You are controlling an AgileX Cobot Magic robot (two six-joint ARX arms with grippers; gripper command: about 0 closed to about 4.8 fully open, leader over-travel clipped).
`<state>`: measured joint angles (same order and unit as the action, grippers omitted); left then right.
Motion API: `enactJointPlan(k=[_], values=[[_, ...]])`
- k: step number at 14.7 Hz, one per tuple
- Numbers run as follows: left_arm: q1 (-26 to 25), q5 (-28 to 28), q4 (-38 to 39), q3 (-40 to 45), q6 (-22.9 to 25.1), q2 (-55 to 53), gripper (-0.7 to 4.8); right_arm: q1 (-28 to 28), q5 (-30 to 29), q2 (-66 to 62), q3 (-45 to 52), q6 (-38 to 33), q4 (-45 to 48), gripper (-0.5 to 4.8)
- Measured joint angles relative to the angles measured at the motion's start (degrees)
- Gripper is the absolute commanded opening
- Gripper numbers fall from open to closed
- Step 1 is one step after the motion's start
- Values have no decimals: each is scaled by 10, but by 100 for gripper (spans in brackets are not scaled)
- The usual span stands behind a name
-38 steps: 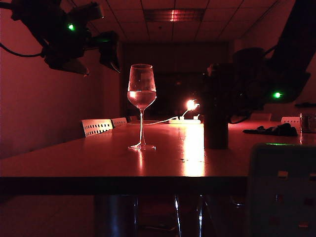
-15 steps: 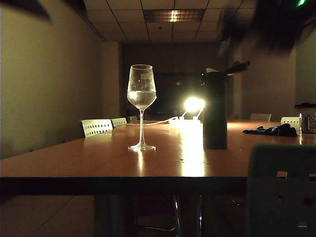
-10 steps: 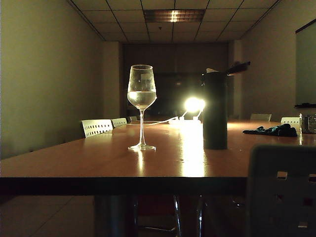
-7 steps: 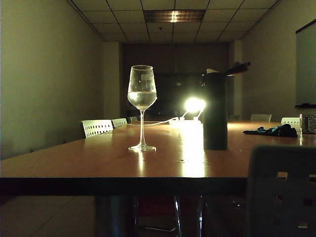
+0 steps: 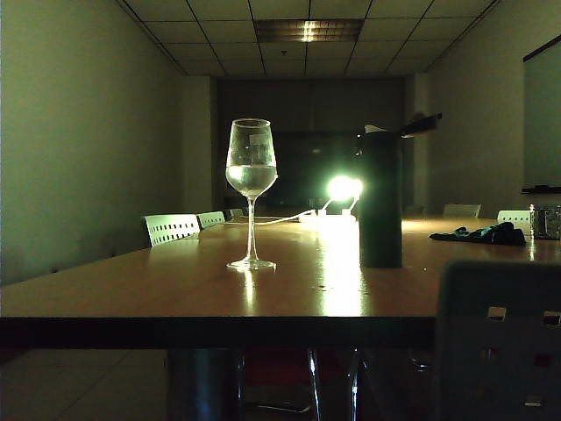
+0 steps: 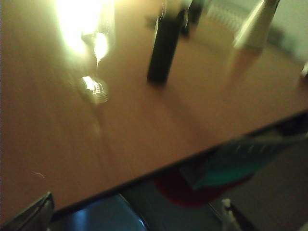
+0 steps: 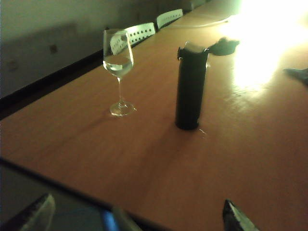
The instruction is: Pick up the black thermos cup, pour some water from it into the stemmed glass, and then put the thermos cup back on the table.
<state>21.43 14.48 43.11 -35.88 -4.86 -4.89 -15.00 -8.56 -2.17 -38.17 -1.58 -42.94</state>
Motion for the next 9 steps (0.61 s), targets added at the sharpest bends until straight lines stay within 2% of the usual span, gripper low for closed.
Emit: enactJointPlan(k=[2, 3, 5, 6, 7, 8, 9], values=[[0, 5, -126, 117, -31, 0, 479, -1, -17, -1, 113, -5, 152, 479], [0, 5, -214, 176, -54, -1, 479, -1, -17, -1, 159, -15, 225, 479], [0, -9, -306, 256, -69, 0, 479, -1, -18, -1, 252, -32, 330, 479], [0, -12, -322, 281, -70, 0, 329, -2, -18, -1, 283, -38, 335, 324], [0, -12, -321, 304, -70, 0, 136, -2, -19, 0, 308, -53, 342, 79], [0, -13, -321, 317, -70, 0, 0, -2, -20, 0, 333, -68, 342, 0], [-1, -17, -324, 329, -70, 2, -6, -2, -20, 0, 350, -72, 344, -1]])
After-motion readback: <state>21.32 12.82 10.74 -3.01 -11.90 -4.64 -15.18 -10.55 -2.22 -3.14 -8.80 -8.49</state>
